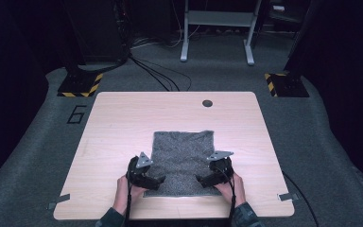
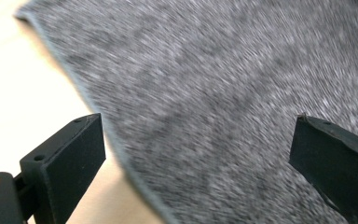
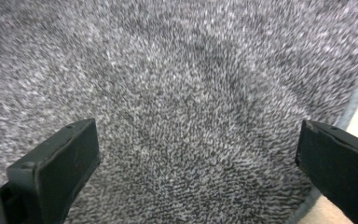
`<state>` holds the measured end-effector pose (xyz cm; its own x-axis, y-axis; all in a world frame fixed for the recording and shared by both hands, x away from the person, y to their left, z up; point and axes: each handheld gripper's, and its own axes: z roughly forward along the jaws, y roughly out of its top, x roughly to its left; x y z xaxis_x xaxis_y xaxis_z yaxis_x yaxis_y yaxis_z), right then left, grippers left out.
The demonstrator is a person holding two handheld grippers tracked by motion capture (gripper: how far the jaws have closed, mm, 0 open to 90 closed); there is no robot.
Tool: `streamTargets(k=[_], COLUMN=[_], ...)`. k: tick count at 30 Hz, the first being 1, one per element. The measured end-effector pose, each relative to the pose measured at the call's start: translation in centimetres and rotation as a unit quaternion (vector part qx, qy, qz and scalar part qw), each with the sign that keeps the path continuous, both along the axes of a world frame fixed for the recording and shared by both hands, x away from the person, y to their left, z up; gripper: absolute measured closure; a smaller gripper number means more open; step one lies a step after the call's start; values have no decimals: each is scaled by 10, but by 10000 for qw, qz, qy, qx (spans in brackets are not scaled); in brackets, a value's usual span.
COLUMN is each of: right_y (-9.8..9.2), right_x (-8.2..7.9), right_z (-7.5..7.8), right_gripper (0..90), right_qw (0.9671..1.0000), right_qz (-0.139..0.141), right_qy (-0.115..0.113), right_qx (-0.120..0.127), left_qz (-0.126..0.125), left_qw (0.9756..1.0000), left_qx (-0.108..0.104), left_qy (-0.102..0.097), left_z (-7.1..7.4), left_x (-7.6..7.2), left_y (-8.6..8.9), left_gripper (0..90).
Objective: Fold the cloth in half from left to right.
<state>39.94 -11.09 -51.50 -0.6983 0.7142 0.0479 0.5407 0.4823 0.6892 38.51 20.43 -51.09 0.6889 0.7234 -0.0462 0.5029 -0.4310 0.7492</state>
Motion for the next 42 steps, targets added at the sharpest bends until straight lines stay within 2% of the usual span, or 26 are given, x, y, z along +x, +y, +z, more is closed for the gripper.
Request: streamTargets(k=[4,6,9,10,11,13,15,18,19,22,25,26,27,28,30,31,33,34,35,37,38,42], right_y=[8,14,25,30,35,45,56,73,79,96,111,117,121,127,136,140,149,153,158,166,170,184], right_x=[-4,-7,-12,-14,-16,-19,-22,-27,-29,-32,-37,-38,-39,-41,-43,-44,-47,-48,-49,-51,-53,-61], right_z=[9,12,17,19,20,22,24,26,26,24,22,20,20,18,17,17,16,17,16,18,17,14], right_gripper=[0,0,0,0,0,0,0,0,0,1,12,13,14,18,32,43,79,113,168,212,259,373], right_qw=[9999,9998,9994,9990,9990,9981,9973,9962,9956,9937,9920,9917,9901,9898,9880,9872,9862,9854,9856,9843,9838,9818], right_qz=[112,196,340,410,438,579,705,857,919,1101,1260,1277,1401,1422,1544,1595,1653,1701,1684,1763,1784,1887], right_qy=[-47,-58,-98,-155,-120,-197,-193,-85,-91,-140,-56,-96,-38,-41,-40,-62,-60,-50,-127,-91,-156,-138], right_qx=[-32,-17,29,51,57,47,37,124,127,129,96,85,1,29,8,-11,-62,-89,-8,-88,9,-130], left_qz=[153,208,234,252,277,337,388,439,471,488,500,556,552,555,541,551,588,603,609,571,586,578], left_qw=[9998,9995,9993,9993,9992,9990,9982,9974,9975,9971,9970,9966,9970,9964,9968,9967,9956,9960,9962,9961,9962,9964], left_qx=[-123,-235,-247,-194,-182,-206,-354,-409,-377,-355,-268,-267,-192,-212,-135,-70,-118,-67,-9,23,75,217], left_qy=[3,78,157,190,207,224,296,387,357,453,519,540,506,605,581,598,716,653,629,677,640,584], left_z=[9,12,15,16,16,16,16,14,14,12,11,11,11,11,10,10,9,9,9,8,8,6], left_x=[17,28,44,49,55,65,75,88,91,104,117,120,124,127,134,137,143,146,148,154,157,164], left_y=[11,16,21,23,24,27,29,28,28,27,27,27,26,26,25,24,22,21,21,19,18,14], left_gripper=[31,15,6,2,1,1,1,0,0,1,1,1,1,1,2,8,13,22,38,68,74,146])
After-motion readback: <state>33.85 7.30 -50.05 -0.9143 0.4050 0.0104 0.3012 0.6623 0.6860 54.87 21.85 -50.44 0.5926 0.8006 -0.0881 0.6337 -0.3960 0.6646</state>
